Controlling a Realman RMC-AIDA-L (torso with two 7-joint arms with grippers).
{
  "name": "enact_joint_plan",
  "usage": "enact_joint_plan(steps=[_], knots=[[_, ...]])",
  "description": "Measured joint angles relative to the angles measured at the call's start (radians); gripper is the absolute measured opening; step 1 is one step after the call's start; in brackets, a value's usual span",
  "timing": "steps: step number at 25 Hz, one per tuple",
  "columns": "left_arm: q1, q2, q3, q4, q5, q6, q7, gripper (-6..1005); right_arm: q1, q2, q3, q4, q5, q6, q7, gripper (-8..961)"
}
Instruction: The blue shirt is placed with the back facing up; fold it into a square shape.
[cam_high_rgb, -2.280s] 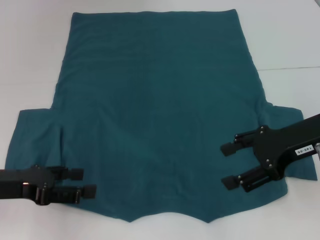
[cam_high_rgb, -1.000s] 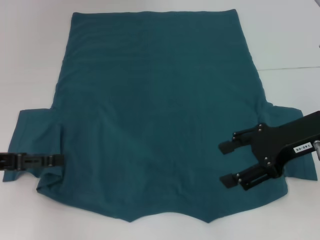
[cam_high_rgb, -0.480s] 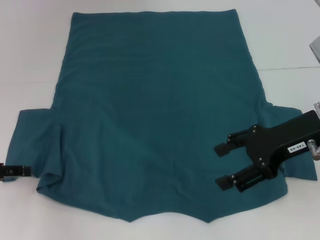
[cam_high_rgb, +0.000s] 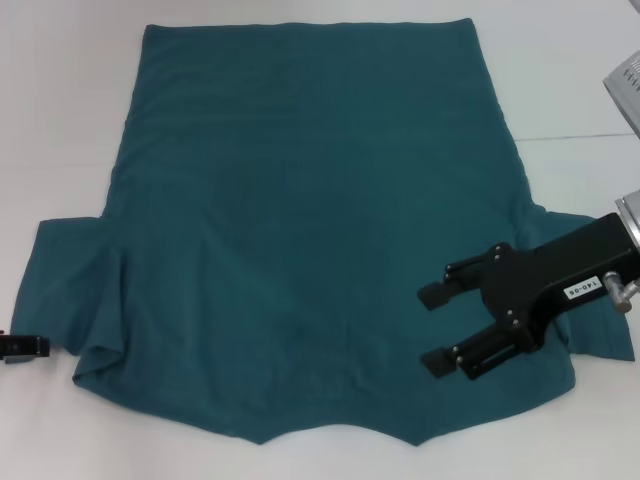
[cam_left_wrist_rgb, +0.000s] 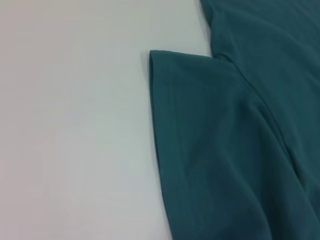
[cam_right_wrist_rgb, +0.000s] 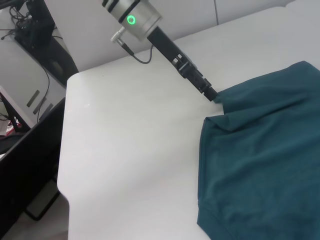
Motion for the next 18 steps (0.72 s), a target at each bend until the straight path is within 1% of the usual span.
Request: enact_joint_plan(steps=[18], knots=[[-0.013, -0.004, 0.029, -0.028, 0.001, -0.059, -0.027, 873, -0.002, 0.0, -0.004, 0.0, -0.001, 0.008, -0.007, 914]])
